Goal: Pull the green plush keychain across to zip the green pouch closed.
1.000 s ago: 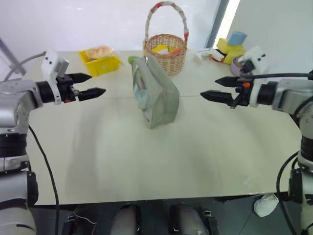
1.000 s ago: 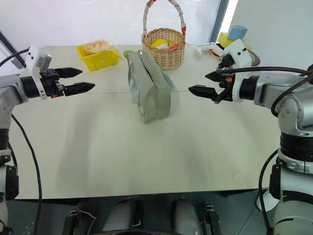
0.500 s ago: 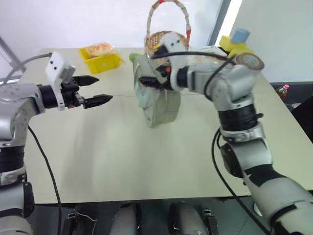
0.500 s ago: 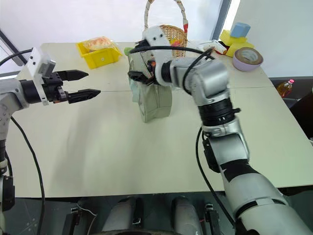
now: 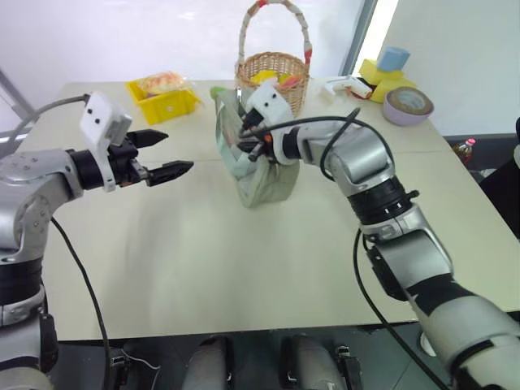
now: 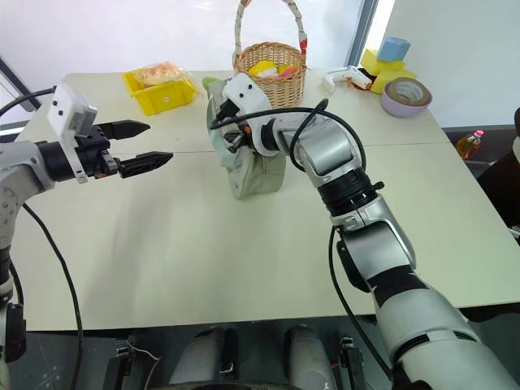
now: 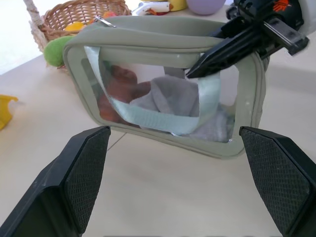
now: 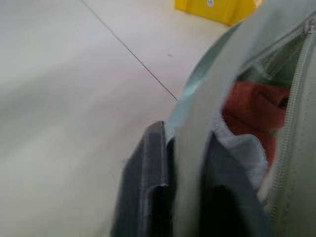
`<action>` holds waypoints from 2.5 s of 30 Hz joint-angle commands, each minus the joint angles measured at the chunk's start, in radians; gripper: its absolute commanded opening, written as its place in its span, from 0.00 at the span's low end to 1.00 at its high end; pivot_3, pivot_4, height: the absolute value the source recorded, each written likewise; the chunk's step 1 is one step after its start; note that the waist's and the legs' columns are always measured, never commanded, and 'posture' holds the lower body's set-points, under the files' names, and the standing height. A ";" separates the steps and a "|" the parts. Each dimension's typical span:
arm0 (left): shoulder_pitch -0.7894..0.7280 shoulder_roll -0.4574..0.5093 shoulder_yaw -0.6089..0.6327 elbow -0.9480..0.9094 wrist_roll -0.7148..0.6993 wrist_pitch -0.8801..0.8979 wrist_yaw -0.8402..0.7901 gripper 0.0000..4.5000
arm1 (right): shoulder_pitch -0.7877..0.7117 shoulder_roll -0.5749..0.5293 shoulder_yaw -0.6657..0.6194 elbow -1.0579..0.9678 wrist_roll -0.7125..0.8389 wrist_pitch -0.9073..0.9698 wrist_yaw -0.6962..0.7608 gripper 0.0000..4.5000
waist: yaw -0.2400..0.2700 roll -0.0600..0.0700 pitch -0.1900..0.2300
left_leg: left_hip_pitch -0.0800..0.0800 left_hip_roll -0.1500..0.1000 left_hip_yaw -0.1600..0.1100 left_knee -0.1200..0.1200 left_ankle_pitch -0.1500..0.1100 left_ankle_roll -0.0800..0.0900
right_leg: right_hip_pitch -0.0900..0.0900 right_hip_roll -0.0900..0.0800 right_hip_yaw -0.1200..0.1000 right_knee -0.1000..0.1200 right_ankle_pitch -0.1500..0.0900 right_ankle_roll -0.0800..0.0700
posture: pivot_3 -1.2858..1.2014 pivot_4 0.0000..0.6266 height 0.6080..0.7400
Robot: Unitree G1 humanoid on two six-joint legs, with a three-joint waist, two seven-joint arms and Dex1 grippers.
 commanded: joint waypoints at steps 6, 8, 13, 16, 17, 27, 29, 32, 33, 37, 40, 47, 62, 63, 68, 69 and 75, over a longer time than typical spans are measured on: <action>-0.008 0.085 0.093 0.039 -0.026 -0.005 -0.011 1.00 | -0.008 -0.143 0.006 0.074 -0.068 -0.673 0.410 0.06 | -0.003 0.000 0.001 | 0.000 0.001 0.000 0.000 0.000 -0.001 | 0.000 0.000 0.000 0.000 0.000 0.000 | 0.52 0.24 0.99; -0.008 0.089 0.101 0.037 -0.038 0.007 -0.008 1.00 | 0.008 -0.147 -0.008 0.078 -0.054 -0.715 0.468 0.06 | -0.001 0.000 0.001 | 0.000 0.003 0.000 -0.001 0.000 -0.001 | 0.000 0.000 0.000 0.000 0.000 0.000 | 0.52 0.24 0.99; -0.015 0.085 0.075 -0.001 -0.072 0.037 -0.012 1.00 | 0.056 -0.112 -0.037 0.091 -0.026 -0.736 0.525 0.06 | 0.000 0.000 0.001 | 0.000 0.004 0.000 0.000 0.001 -0.002 | 0.000 0.000 0.000 0.000 0.000 0.000 | 0.52 0.24 0.99; -0.031 0.071 0.059 -0.002 -0.074 0.040 0.001 1.00 | 0.079 -0.088 -0.034 0.124 -0.060 -0.806 0.515 0.06 | 0.001 0.000 0.001 | 0.000 0.004 0.000 0.000 0.001 -0.002 | 0.000 0.000 0.000 0.001 0.000 0.000 | 0.52 0.24 0.99; -0.034 0.069 0.055 0.001 -0.073 0.039 0.003 1.00 | 0.082 -0.082 -0.035 0.134 -0.068 -0.821 0.513 0.06 | 0.001 0.000 0.001 | 0.001 0.004 0.000 0.000 0.001 -0.002 | 0.000 0.000 0.000 0.001 0.000 0.000 | 0.52 0.24 0.99; -0.052 0.090 0.039 0.031 -0.078 0.041 -0.026 1.00 | 0.085 -0.170 -0.092 0.061 -0.058 -0.830 0.561 0.61 | 0.006 0.000 0.001 | 0.001 0.003 0.000 0.000 0.001 -0.003 | 0.000 0.000 0.000 0.001 0.000 0.000 | 0.52 0.24 0.99; -0.054 0.104 0.048 0.039 -0.083 0.046 -0.039 1.00 | 0.093 -0.202 -0.110 0.007 -0.043 -0.782 0.576 0.61 | 0.008 -0.001 0.001 | 0.000 0.003 0.000 0.001 0.001 -0.002 | 0.000 0.000 0.000 0.001 0.000 0.000 | 0.52 0.24 0.99; -0.085 0.166 0.093 0.130 -0.070 0.044 -0.060 1.00 | 0.136 -0.288 -0.175 -0.151 0.009 -0.609 0.573 0.61 | 0.006 -0.001 0.001 | 0.001 0.003 0.000 0.001 0.001 -0.002 | 0.001 0.000 -0.001 0.001 0.000 0.000 | 0.52 0.24 0.99; -0.087 0.188 0.098 0.159 -0.056 0.027 -0.067 1.00 | 0.156 -0.309 -0.189 -0.196 0.021 -0.562 0.569 0.61 | 0.006 -0.001 0.001 | 0.001 0.004 0.000 0.001 0.001 -0.002 | 0.001 0.000 -0.001 0.001 0.000 0.000 | 0.52 0.24 0.99; -0.079 0.259 0.102 0.228 -0.034 -0.010 -0.115 1.00 | 0.263 -0.324 -0.213 -0.335 0.050 -0.417 0.506 0.61 | 0.001 -0.001 0.001 | 0.002 0.003 0.001 0.000 0.001 -0.002 | 0.001 0.000 -0.001 0.000 0.000 0.000 | 0.52 0.24 0.99; -0.071 0.287 0.097 0.262 -0.023 -0.031 -0.145 1.00 | 0.317 -0.289 -0.205 -0.374 0.038 -0.378 0.454 0.61 | 0.003 -0.001 0.001 | 0.003 0.003 0.001 0.000 0.001 -0.002 | 0.001 0.001 -0.001 0.000 0.000 0.000 | 0.52 0.24 0.99; 0.013 0.330 0.115 0.277 -0.004 -0.039 -0.200 1.00 | 0.352 -0.155 -0.189 -0.325 0.013 -0.357 0.324 0.61 | 0.003 -0.001 0.001 | 0.002 0.002 0.002 0.000 0.001 -0.002 | 0.001 0.001 -0.001 0.001 0.000 0.000 | 0.52 0.24 0.99; 0.178 0.234 0.104 0.211 0.055 -0.147 -0.153 1.00 | 0.373 -0.168 -0.165 -0.325 0.009 -0.435 0.359 0.01 | 0.006 -0.001 0.001 | 0.002 0.003 0.001 0.001 0.001 -0.001 | 0.001 0.000 -0.001 0.001 0.000 0.000 | 0.52 0.24 0.99; 0.176 0.227 0.101 0.202 0.049 -0.140 -0.156 1.00 | 0.372 -0.169 -0.164 -0.325 0.009 -0.435 0.360 0.01 | 0.006 -0.001 0.001 | 0.002 0.003 0.001 0.001 0.001 -0.002 | 0.001 0.000 -0.001 0.001 0.000 0.000 | 0.52 0.24 0.99; 0.195 0.221 0.092 0.180 0.040 -0.131 -0.177 1.00 | 0.372 -0.169 -0.164 -0.327 0.008 -0.431 0.359 0.01 | 0.006 -0.001 0.001 | 0.002 0.003 0.001 0.001 0.001 -0.002 | 0.001 0.000 -0.001 0.001 0.000 0.000 | 0.52 0.24 0.99; 0.198 0.217 0.089 0.180 0.043 -0.136 -0.177 1.00 | 0.371 -0.167 -0.163 -0.326 0.008 -0.430 0.358 0.01 | 0.005 -0.001 0.001 | 0.002 0.003 0.001 0.001 0.001 -0.002 | 0.001 0.000 -0.001 0.001 0.000 0.000 | 0.52 0.24 0.99; 0.166 0.194 0.064 0.226 0.077 -0.185 -0.166 0.69 | 0.361 -0.160 -0.162 -0.321 0.006 -0.427 0.350 0.00 | 0.006 -0.001 0.001 | 0.002 0.003 0.001 0.001 0.001 -0.001 | 0.001 0.000 -0.001 0.001 0.000 0.000 | 0.52 0.24 0.99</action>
